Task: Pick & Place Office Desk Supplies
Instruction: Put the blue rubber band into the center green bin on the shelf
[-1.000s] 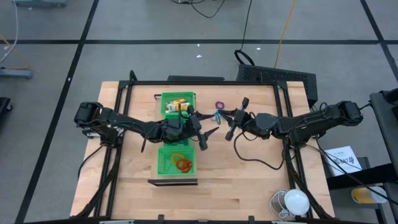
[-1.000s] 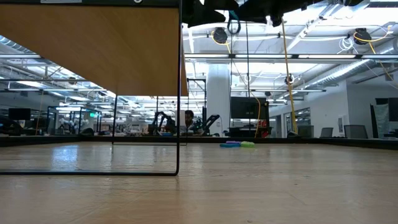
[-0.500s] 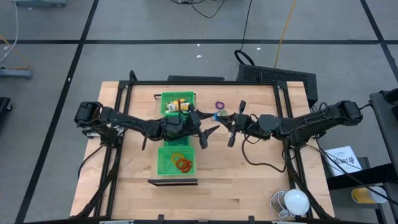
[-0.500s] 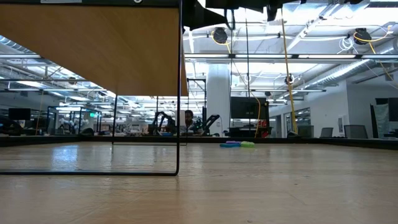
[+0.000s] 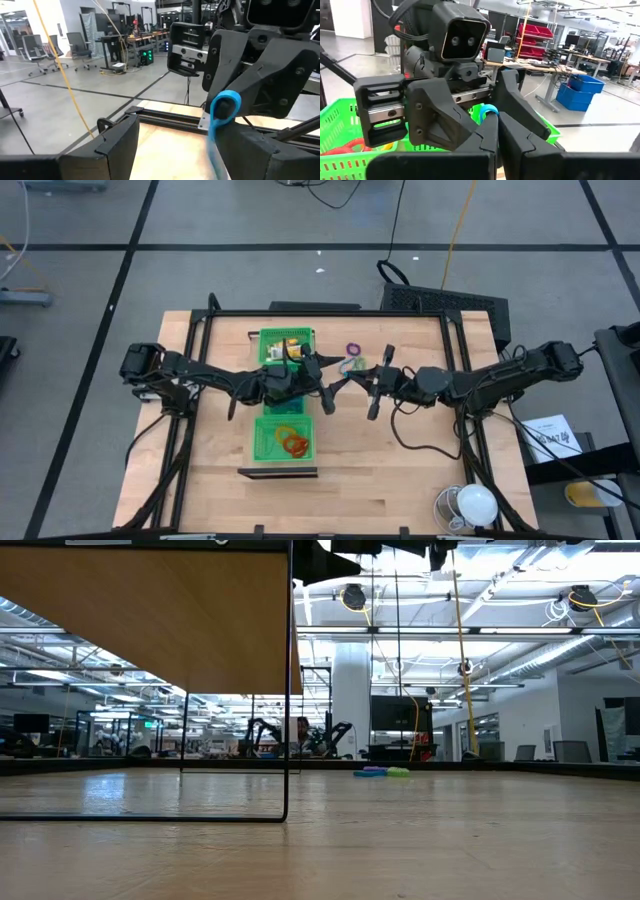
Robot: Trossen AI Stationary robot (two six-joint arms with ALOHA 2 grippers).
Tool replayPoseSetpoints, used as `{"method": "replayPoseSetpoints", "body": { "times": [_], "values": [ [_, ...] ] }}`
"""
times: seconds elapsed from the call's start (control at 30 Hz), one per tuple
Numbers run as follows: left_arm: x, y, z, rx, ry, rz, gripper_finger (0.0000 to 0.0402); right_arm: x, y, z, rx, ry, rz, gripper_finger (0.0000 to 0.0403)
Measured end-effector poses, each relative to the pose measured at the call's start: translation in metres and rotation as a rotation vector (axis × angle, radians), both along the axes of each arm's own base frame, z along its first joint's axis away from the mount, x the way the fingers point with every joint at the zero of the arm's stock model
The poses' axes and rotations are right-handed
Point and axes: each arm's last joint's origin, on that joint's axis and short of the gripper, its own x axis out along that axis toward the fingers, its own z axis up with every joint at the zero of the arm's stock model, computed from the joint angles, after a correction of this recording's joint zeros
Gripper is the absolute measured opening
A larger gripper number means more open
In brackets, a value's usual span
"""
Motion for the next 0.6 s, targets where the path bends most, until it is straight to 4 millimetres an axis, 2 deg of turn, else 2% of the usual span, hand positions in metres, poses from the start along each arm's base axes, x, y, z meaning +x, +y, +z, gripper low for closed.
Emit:
{"method": "replayPoseSetpoints", "body": {
  "times": [0.17,0.6],
  "values": [
    [0.0,0.0,-0.0001,0.001,0.001,0.0,0.0258,0.0005,0.002,0.0004,0.03,-0.012,0.074,0.0],
    [0.0011,-0.0037,-0.0001,-0.002,0.0,-0.132,0.0257,0.0004,0.0019,0.0029,0.007,-0.032,0.072,0.0]
  ]
}}
